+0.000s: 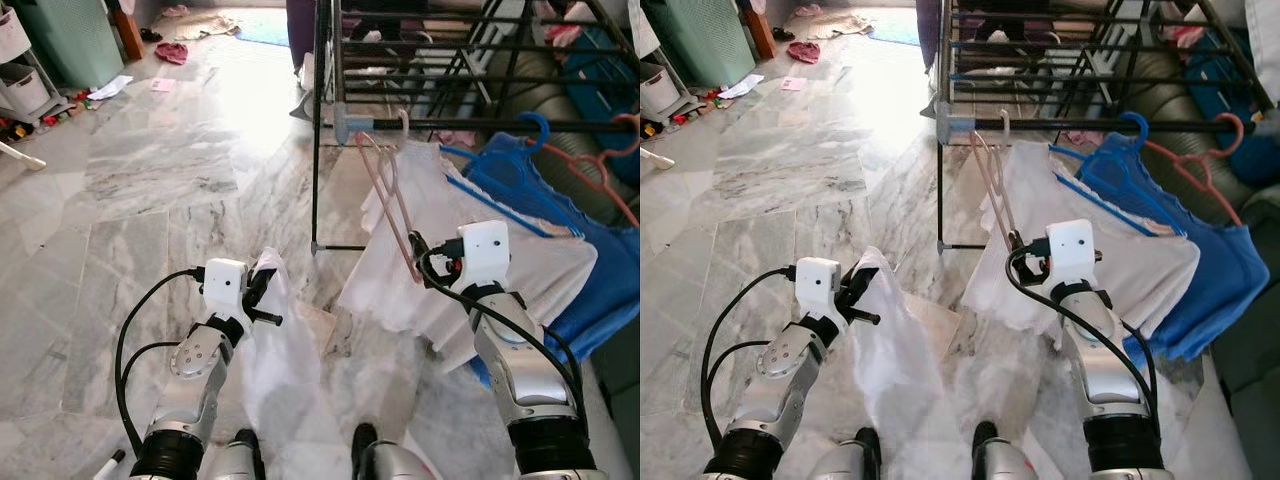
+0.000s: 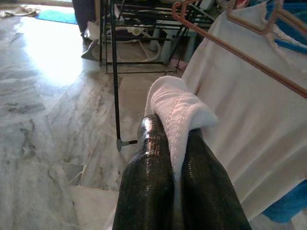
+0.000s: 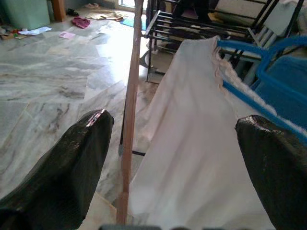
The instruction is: Hang hanger
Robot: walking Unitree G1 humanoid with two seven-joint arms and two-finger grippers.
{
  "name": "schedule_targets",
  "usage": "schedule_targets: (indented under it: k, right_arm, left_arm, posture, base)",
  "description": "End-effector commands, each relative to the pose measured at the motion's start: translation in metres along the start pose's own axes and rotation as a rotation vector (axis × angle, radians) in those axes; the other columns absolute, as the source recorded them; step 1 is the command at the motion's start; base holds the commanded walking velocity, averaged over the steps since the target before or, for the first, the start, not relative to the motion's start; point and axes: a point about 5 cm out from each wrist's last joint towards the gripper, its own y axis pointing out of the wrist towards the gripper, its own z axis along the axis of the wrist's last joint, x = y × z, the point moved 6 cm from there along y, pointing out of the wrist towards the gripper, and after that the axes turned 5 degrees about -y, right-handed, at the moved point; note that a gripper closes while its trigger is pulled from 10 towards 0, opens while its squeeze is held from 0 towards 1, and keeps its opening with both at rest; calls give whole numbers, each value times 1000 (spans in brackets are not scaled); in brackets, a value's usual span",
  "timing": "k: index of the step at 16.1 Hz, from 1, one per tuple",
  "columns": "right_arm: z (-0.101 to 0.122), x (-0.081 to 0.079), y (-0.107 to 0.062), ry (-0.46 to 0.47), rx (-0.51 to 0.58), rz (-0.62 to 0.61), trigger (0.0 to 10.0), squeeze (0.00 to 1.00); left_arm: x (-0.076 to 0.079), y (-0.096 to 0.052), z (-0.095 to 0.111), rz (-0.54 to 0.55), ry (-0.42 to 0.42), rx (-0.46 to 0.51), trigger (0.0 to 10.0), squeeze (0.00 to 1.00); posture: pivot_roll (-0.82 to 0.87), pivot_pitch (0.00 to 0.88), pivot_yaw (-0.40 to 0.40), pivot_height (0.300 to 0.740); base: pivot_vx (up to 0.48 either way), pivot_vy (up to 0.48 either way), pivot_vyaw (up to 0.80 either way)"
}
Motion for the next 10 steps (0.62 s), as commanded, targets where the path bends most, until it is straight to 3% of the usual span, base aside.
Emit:
schedule_targets:
  k: [1,5,10]
  right_arm:
    - [2,-4,1,7,1,3,10000,0]
    - [-7,-5,-5,17,-26,2,10000,0]
    - [-5,-1,-7,-18,-17,-7,10000,0]
  left_arm:
    - [0,0,11,-10,10,37,10000,0]
    - [1,0,10,-19,8,26,10000,0]
    - [1,-1,7,-6,-1,14,10000,0]
  posture:
    - [-78,222,-4,740]
    - [-82,221,5,740]
    - [-86,222,2,740]
  base:
    - [371,0,0]
    - [365,0,0]
    - [0,0,0]
